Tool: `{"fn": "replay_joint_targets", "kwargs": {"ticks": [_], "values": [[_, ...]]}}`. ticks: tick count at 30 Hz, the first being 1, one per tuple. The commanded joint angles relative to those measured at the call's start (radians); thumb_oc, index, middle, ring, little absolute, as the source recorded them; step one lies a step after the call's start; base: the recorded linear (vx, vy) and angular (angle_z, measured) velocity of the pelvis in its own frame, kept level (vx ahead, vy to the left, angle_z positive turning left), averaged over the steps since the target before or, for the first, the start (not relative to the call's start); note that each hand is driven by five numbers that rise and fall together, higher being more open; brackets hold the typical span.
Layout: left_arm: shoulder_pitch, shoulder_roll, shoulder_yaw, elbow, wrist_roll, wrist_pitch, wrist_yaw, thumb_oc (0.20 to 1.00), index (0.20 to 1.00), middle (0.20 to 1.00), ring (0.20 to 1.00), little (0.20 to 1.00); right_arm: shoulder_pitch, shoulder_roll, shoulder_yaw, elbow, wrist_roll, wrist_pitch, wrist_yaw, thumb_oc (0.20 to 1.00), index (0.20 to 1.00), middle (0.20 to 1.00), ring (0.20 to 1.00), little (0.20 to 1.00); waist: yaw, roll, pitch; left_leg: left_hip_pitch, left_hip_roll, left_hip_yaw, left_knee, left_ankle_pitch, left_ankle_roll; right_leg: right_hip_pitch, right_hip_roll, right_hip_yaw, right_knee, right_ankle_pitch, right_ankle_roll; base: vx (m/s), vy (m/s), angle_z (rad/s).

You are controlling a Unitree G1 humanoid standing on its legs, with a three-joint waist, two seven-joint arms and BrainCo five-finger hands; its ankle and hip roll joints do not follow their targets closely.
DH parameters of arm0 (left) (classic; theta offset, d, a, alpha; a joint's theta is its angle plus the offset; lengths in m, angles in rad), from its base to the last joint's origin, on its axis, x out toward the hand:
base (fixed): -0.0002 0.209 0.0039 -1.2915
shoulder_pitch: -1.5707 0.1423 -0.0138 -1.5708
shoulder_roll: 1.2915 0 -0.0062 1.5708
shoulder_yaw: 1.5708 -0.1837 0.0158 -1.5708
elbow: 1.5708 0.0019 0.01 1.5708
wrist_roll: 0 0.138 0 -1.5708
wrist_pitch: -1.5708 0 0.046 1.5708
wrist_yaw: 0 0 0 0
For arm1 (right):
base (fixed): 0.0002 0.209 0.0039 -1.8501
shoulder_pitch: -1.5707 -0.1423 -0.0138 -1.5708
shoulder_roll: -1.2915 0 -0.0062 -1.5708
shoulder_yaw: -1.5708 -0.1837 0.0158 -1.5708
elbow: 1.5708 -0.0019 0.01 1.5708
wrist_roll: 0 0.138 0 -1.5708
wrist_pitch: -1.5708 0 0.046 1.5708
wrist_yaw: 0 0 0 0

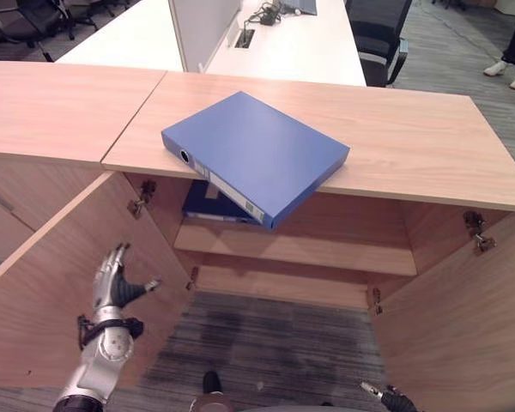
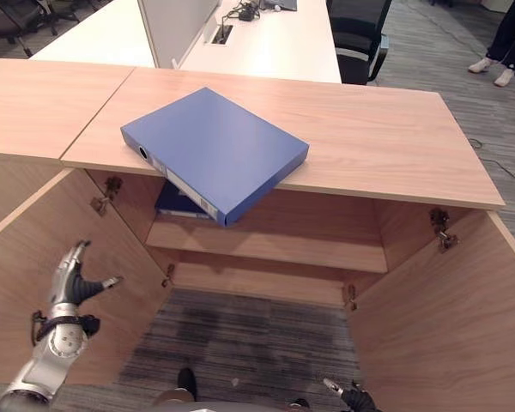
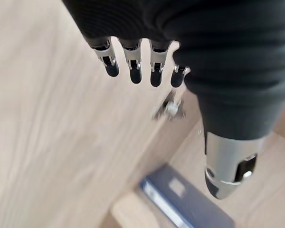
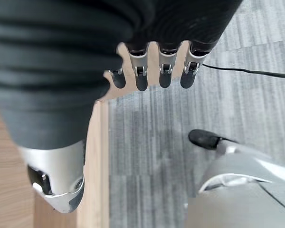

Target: Put the empty folder in the office cabinet

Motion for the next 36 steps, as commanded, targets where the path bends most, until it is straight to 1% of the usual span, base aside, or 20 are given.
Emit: {"fn": "replay_joint_targets", "kwargs": {"ticks": [1,6,7,10,12,13,16,19,24,30,32,33,34,35,36], "values": [[-0.091,0.078,0.014,-0.089,0.176,-0.009,0.081,1.0,1.0,1.0,1.0,1.0,-0.063,0.008,-0.007,0.016,-0.003,-0.024,-0.003,1.0,1.0,1.0,1.0,1.0,0.021,0.023,0.024,0.055,0.021,-0.009,0.022,-0.077,-0.034,-0.014,-0.003,-0.014,0.017,-0.006,0.031,0.04,-0.017,-0.02],[-0.131,0.159,0.014,-0.19,0.286,-0.007,0.095,1.0,1.0,1.0,1.0,1.0,-0.061,0.004,0.013,0.014,-0.013,-0.021,0.008,1.0,1.0,1.0,1.0,1.0,0.017,0.033,0.016,0.064,0.02,-0.001,0.02,-0.079,-0.038,-0.011,-0.006,-0.012,0.012,-0.004,0.035,0.02,-0.004,-0.04],[-0.132,0.16,0.014,-0.191,0.287,-0.007,0.095,1.0,1.0,1.0,1.0,1.0,-0.061,0.004,0.012,0.013,-0.013,-0.021,0.008,1.0,1.0,1.0,1.0,1.0,0.017,0.032,0.016,0.061,0.019,0.0,0.019,-0.073,-0.036,-0.014,-0.007,-0.012,0.01,0.002,0.034,0.0,0.0,0.0],[-0.177,0.203,-0.013,-0.222,0.332,-0.004,0.107,1.0,1.0,1.0,1.0,1.0,-0.064,0.002,0.022,0.017,-0.02,-0.021,0.011,1.0,1.0,1.0,1.0,1.0,0.011,0.04,0.012,0.065,0.018,0.003,0.018,-0.072,-0.038,-0.013,-0.009,-0.012,0.008,0.002,0.035,0.01,0.002,-0.01],[-0.202,0.222,-0.028,-0.247,0.352,-0.004,0.116,1.0,1.0,1.0,1.0,1.0,-0.067,0.001,0.031,0.015,-0.023,-0.022,0.011,1.0,1.0,1.0,1.0,1.0,0.007,0.046,0.009,0.072,0.02,0.003,0.019,-0.079,-0.04,-0.008,-0.008,-0.009,0.01,-0.005,0.038,0.0,0.0,0.0],[-0.204,0.222,-0.029,-0.247,0.353,-0.003,0.115,1.0,1.0,1.0,1.0,1.0,-0.068,0.001,0.03,0.015,-0.023,-0.022,0.011,1.0,1.0,1.0,1.0,1.0,0.007,0.045,0.009,0.068,0.018,0.004,0.018,-0.072,-0.038,-0.011,-0.009,-0.01,0.008,0.001,0.036,0.0,0.0,0.0],[-0.281,0.287,-0.099,-0.286,0.404,-0.016,0.103,1.0,1.0,1.0,1.0,1.0,-0.069,-0.004,0.045,0.019,-0.03,-0.025,0.012,1.0,1.0,1.0,1.0,1.0,-0.008,0.054,-0.001,0.078,0.017,0.008,0.018,-0.081,-0.04,-0.005,-0.007,-0.008,0.01,-0.006,0.039,0.03,0.004,-0.06],[-0.307,0.309,-0.12,-0.292,0.418,-0.02,0.099,1.0,1.0,1.0,1.0,1.0,-0.07,-0.004,0.043,0.019,-0.025,-0.028,0.012,1.0,1.0,1.0,1.0,1.0,-0.012,0.056,-0.003,0.077,0.015,0.01,0.016,-0.076,-0.038,-0.007,-0.008,-0.007,0.008,0.0,0.038,0.02,0.004,-0.06],[-0.368,0.346,-0.191,-0.289,0.437,-0.032,0.079,1.0,1.0,1.0,1.0,1.0,-0.067,-0.007,0.046,0.021,-0.016,-0.029,0.016,1.0,1.0,1.0,1.0,1.0,-0.024,0.06,-0.008,0.086,0.015,0.012,0.017,-0.085,-0.039,-0.001,-0.006,-0.001,0.011,-0.008,0.039,0.02,0.004,-0.01],[-0.442,0.344,-0.271,-0.269,0.44,-0.034,0.059,1.0,1.0,1.0,1.0,1.0,-0.071,-0.005,0.046,0.028,-0.008,-0.026,0.013,1.0,1.0,1.0,1.0,1.0,-0.034,0.058,-0.012,0.094,0.014,0.013,0.016,-0.085,-0.033,0.001,-0.001,0.006,0.013,-0.009,0.034,0.01,0.001,0.0],[-0.454,0.337,-0.291,-0.254,0.44,-0.033,0.052,1.0,1.0,1.0,1.0,1.0,-0.073,-0.003,0.046,0.027,-0.004,-0.025,0.013,1.0,1.0,1.0,1.0,1.0,-0.037,0.057,-0.013,0.101,0.015,0.014,0.019,-0.093,-0.034,0.005,0.002,0.009,0.015,-0.016,0.035,0.02,0.001,-0.01],[-0.461,0.331,-0.302,-0.241,0.438,-0.032,0.048,1.0,1.0,1.0,1.0,1.0,-0.074,-0.003,0.046,0.027,-0.001,-0.025,0.013,1.0,1.0,1.0,1.0,1.0,-0.04,0.056,-0.015,0.099,0.013,0.014,0.017,-0.087,-0.031,0.002,0.001,0.01,0.014,-0.01,0.032,0.04,0.009,-0.01],[-0.476,0.324,-0.327,-0.224,0.439,-0.03,0.037,1.0,1.0,1.0,1.0,1.0,-0.073,-0.003,0.046,0.026,0.002,-0.025,0.012,1.0,1.0,1.0,1.0,1.0,-0.044,0.056,-0.016,0.106,0.014,0.016,0.019,-0.096,-0.032,0.007,0.003,0.012,0.017,-0.018,0.033,0.0,0.012,-0.03],[-0.482,0.323,-0.331,-0.221,0.439,-0.03,0.038,1.0,1.0,1.0,1.0,1.0,-0.074,-0.003,0.043,0.025,0.002,-0.025,0.012,1.0,1.0,1.0,1.0,1.0,-0.042,0.055,-0.016,0.103,0.013,0.017,0.017,-0.089,-0.03,0.004,0.002,0.011,0.015,-0.012,0.032,0.03,0.005,-0.06],[-0.5,0.309,-0.356,-0.201,0.437,-0.03,0.024,1.0,1.0,1.0,1.0,1.0,-0.075,-0.003,0.046,0.026,0.0,-0.022,0.012,1.0,1.0,1.0,1.0,1.0,-0.048,0.052,-0.019,0.107,0.015,0.021,0.019,-0.09,-0.029,0.006,0.004,0.014,0.017,-0.014,0.03,0.0,0.0,-0.05]]}}
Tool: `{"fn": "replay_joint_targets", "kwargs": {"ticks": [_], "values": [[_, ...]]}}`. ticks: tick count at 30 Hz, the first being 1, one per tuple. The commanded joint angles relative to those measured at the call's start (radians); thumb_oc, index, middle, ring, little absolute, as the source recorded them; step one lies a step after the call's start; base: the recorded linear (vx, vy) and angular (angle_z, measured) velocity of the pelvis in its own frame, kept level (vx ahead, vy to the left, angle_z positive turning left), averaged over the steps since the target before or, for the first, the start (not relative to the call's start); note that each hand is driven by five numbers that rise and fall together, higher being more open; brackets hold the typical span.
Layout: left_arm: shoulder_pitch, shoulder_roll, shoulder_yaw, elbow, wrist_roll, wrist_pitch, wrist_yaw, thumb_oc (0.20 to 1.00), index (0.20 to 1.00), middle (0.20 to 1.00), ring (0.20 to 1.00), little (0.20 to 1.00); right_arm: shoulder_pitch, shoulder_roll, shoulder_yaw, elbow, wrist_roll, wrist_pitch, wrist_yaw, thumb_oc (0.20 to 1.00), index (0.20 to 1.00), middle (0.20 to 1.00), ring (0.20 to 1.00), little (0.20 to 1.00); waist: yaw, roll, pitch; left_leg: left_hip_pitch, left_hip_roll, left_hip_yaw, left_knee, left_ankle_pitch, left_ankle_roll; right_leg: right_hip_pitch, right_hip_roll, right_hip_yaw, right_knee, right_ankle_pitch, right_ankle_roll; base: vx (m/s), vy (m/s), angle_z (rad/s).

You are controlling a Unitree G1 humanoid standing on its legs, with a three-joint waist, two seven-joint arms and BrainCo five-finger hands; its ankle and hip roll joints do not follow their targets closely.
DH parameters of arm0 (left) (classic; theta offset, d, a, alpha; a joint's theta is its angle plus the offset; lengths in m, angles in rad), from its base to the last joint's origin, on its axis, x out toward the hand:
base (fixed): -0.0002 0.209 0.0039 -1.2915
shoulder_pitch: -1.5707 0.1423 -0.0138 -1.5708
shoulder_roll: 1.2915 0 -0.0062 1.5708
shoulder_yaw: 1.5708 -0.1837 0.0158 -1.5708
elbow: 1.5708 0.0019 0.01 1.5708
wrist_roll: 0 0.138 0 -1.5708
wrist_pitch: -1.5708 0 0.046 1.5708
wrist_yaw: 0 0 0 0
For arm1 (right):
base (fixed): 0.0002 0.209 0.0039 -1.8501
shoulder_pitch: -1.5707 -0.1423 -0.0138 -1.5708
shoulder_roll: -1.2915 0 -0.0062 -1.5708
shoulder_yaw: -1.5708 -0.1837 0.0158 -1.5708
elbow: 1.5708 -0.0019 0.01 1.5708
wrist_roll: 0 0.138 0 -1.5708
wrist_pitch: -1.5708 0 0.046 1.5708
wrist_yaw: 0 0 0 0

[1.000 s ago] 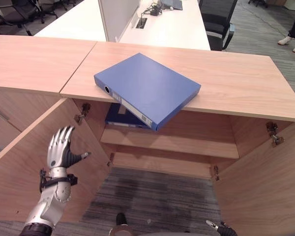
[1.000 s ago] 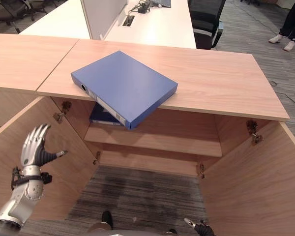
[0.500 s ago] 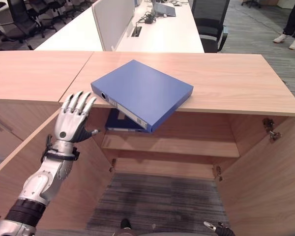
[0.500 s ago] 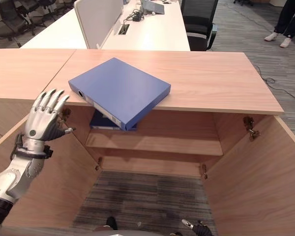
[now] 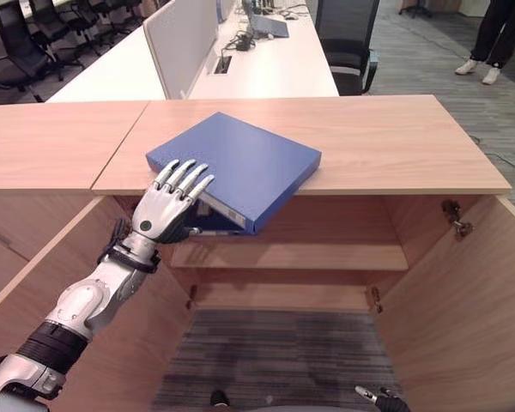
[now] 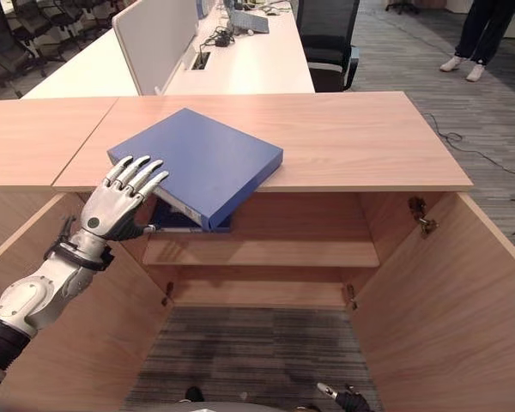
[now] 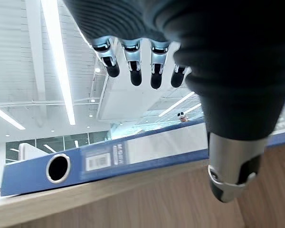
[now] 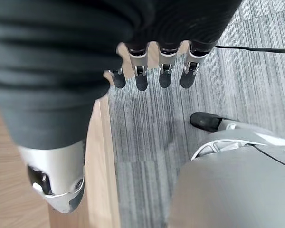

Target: Put the empty folder in the office cabinet

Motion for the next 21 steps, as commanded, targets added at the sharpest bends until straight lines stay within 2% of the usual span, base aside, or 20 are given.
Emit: {"fn": "replay_joint_targets", "kwargs": {"ticks": [1,17,21], "values": [[-0.139,0.005,0.014,0.045,0.018,0.013,0.001,1.0,1.0,1.0,1.0,1.0,-0.062,-0.006,0.002,0.024,0.007,-0.02,0.002,1.0,1.0,1.0,1.0,1.0,0.014,0.0,0.025,0.07,0.014,-0.018,0.019,-0.09,-0.029,-0.002,0.006,-0.028,0.016,-0.024,0.031,0.0,0.0,0.0],[-0.209,-0.042,-0.069,0.122,0.023,0.024,-0.042,1.0,1.0,1.0,1.0,1.0,-0.044,-0.021,-0.01,0.041,0.005,-0.008,0.005,1.0,1.0,1.0,1.0,1.0,-0.015,-0.005,0.02,0.108,0.019,0.001,0.026,-0.108,-0.027,0.017,0.018,-0.007,0.019,-0.041,0.026,0.01,0.0,-0.05],[-0.224,-0.053,-0.062,0.12,0.012,0.029,-0.037,1.0,1.0,1.0,1.0,1.0,-0.043,-0.021,-0.013,0.047,0.002,-0.004,0.008,1.0,1.0,1.0,1.0,1.0,-0.019,-0.009,0.016,0.105,0.02,0.005,0.033,-0.105,-0.026,0.012,0.018,-0.006,0.017,-0.034,0.024,0.0,-0.001,-0.02]]}}
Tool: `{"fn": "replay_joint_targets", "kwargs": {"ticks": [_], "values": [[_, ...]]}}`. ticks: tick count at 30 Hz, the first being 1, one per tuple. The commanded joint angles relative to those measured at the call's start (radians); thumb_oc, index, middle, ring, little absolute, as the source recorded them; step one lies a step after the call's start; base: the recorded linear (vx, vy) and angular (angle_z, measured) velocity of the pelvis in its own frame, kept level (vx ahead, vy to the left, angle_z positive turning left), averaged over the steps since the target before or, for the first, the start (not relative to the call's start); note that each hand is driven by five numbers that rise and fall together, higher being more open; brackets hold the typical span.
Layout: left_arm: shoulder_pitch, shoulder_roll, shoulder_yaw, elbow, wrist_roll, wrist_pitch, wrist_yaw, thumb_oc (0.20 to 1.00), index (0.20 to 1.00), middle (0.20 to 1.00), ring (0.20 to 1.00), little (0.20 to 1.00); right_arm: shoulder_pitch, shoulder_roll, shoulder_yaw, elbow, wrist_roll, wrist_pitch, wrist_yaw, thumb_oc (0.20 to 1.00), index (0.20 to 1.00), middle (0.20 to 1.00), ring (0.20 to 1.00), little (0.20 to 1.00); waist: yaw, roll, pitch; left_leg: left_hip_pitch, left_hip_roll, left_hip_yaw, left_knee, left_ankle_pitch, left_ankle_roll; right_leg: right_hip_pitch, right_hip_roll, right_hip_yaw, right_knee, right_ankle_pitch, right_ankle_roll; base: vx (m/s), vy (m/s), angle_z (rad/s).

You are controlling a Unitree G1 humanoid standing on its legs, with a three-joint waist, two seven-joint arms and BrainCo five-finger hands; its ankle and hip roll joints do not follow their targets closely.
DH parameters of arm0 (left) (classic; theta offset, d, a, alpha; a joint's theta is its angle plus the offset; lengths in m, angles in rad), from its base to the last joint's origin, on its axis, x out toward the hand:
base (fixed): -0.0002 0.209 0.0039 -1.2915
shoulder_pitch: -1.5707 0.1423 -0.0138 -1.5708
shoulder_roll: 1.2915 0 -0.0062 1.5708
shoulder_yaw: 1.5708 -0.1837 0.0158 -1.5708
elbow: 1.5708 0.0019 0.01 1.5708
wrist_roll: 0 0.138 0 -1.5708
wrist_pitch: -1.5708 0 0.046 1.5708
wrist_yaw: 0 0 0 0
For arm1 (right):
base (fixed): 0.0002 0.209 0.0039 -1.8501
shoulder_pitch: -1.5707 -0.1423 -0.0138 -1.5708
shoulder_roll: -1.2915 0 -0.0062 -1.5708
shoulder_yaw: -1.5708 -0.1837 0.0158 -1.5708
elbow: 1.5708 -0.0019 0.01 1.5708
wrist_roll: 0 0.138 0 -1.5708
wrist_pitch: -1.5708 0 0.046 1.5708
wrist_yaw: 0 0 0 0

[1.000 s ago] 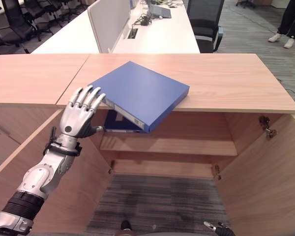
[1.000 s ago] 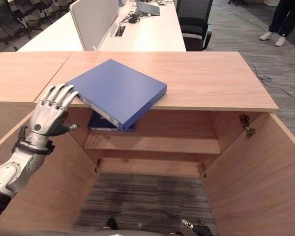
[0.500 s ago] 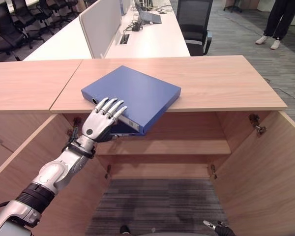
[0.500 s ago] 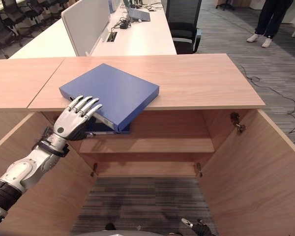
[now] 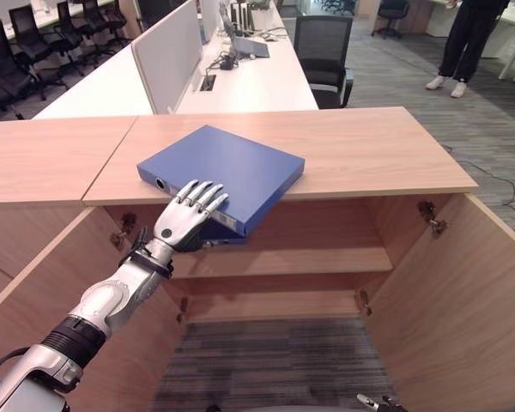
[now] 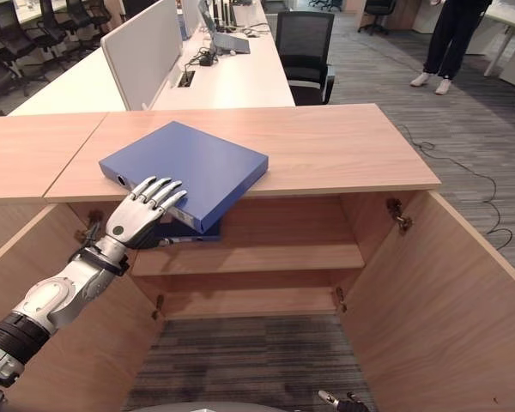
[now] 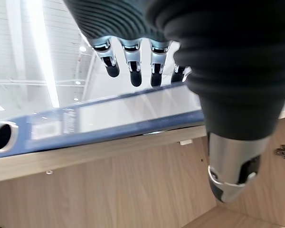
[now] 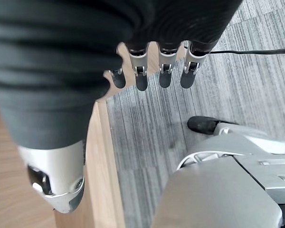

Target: Put the empty folder in the office cabinet

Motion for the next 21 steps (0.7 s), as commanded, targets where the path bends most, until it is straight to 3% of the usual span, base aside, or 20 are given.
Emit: {"fn": "replay_joint_targets", "kwargs": {"ticks": [1,21], "values": [[-0.185,-0.005,0.022,0.04,0.011,0.027,0.03,1.0,1.0,1.0,1.0,1.0,-0.068,-0.021,-0.01,0.041,0.003,-0.007,0.002,1.0,1.0,1.0,1.0,1.0,0.016,0.008,0.055,0.077,0.016,-0.027,0.036,-0.104,-0.024,0.01,0.017,-0.04,0.02,-0.04,0.026,0.01,-0.002,-0.1],[-0.218,-0.026,-0.004,0.15,0.013,0.069,0.022,1.0,1.0,1.0,1.0,1.0,-0.058,-0.02,-0.019,0.041,0.015,-0.004,0.005,1.0,1.0,1.0,1.0,1.0,-0.004,0.005,0.057,0.087,0.025,-0.007,0.063,-0.121,-0.027,0.016,0.021,-0.028,0.032,-0.051,0.024,0.0,0.001,-0.02]]}}
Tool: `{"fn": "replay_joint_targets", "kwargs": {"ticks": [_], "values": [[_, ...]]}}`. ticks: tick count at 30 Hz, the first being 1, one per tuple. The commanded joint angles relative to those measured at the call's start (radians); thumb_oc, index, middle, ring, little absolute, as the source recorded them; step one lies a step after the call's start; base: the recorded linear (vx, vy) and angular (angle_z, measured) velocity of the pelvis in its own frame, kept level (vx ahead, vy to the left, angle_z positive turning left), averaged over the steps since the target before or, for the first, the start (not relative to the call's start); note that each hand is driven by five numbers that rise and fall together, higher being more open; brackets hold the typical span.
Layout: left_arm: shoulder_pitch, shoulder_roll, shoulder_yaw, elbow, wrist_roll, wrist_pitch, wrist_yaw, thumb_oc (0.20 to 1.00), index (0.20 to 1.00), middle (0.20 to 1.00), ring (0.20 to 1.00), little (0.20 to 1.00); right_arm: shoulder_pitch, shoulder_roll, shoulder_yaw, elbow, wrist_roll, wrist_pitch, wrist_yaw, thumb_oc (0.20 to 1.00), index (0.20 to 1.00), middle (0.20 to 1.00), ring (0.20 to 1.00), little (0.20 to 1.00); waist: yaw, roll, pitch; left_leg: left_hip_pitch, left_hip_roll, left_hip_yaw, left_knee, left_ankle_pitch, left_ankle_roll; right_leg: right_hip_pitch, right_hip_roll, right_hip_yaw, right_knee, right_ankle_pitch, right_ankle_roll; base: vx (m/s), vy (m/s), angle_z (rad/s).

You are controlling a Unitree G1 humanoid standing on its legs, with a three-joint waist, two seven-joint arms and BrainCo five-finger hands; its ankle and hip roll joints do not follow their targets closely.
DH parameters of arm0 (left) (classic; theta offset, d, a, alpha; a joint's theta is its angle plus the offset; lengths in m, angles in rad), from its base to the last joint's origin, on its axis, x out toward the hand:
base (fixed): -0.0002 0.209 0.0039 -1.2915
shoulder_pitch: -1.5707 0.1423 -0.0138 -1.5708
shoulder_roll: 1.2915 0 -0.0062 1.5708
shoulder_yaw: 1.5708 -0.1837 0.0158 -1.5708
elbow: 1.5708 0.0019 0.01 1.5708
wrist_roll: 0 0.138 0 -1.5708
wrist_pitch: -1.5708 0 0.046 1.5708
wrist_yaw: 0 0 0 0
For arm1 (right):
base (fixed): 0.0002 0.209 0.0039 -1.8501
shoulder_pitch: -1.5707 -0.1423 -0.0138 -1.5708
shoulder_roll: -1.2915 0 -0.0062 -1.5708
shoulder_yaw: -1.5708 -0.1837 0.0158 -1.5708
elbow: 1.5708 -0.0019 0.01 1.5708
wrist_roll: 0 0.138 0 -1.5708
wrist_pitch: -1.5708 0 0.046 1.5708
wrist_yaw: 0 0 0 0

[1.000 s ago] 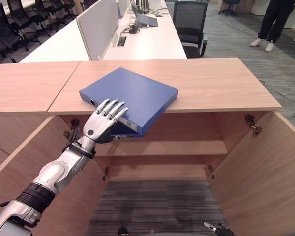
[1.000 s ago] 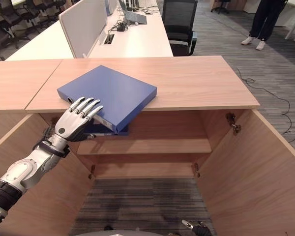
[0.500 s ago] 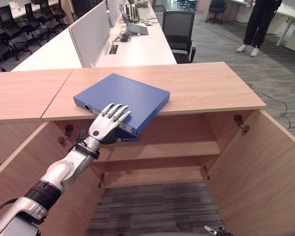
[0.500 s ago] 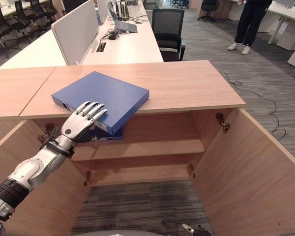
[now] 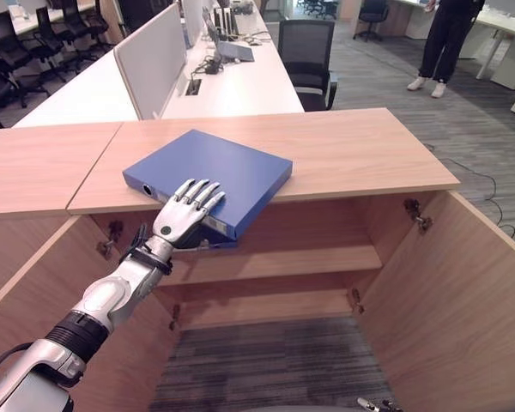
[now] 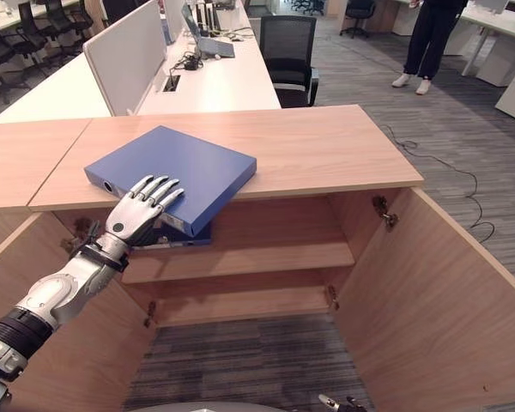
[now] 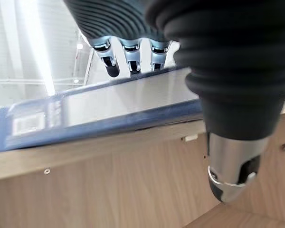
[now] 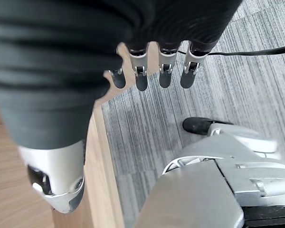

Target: Put the empty folder in the office cabinet

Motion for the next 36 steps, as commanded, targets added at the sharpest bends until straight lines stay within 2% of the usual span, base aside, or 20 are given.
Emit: {"fn": "replay_joint_targets", "kwargs": {"ticks": [1,24,25,26,36], "values": [[-0.188,-0.016,0.012,0.087,0.013,0.038,0.021,1.0,1.0,1.0,1.0,1.0,-0.075,-0.021,-0.02,0.04,0.008,-0.007,-0.001,1.0,1.0,1.0,1.0,1.0,0.007,0.008,0.055,0.075,0.021,-0.03,0.063,-0.114,-0.02,0.022,0.019,-0.05,0.034,-0.052,0.023,0.0,0.0,0.0],[-0.199,-0.02,0.042,0.168,-0.023,0.081,0.025,1.0,1.0,1.0,1.0,1.0,-0.06,-0.025,-0.048,0.054,0.003,0.002,-0.011,1.0,1.0,1.0,1.0,1.0,-0.01,0.002,0.056,0.094,0.01,-0.007,0.069,-0.132,-0.009,0.019,0.01,-0.035,0.049,-0.051,0.031,0.01,0.014,-0.03],[-0.197,-0.027,0.042,0.171,-0.026,0.08,0.025,0.3,0.3,0.3,0.3,0.3,-0.062,-0.024,-0.048,0.053,0.003,0.001,-0.013,1.0,1.0,1.0,1.0,1.0,-0.013,0.004,0.055,0.096,0.008,-0.007,0.069,-0.134,-0.008,0.018,0.009,-0.036,0.05,-0.051,0.031,0.0,0.032,-0.04],[-0.196,-0.031,0.045,0.171,-0.029,0.083,0.028,0.2,0.2,0.2,0.2,0.2,-0.061,-0.026,-0.048,0.051,0.002,0.001,-0.014,1.0,1.0,1.0,1.0,1.0,-0.013,0.003,0.056,0.096,0.008,-0.007,0.07,-0.134,-0.008,0.018,0.009,-0.035,0.052,-0.051,0.03,0.0,0.032,-0.02],[-0.179,-0.049,0.065,0.159,-0.051,0.078,0.035,0.2,0.2,0.2,0.2,0.2,-0.064,-0.027,-0.051,0.054,-0.003,0.002,-0.018,1.0,1.0,1.0,1.0,1.0,-0.011,0.001,0.054,0.101,0.005,-0.006,0.073,-0.138,-0.005,0.024,0.007,-0.038,0.055,-0.051,0.029,0.0,0.0,0.0]]}}
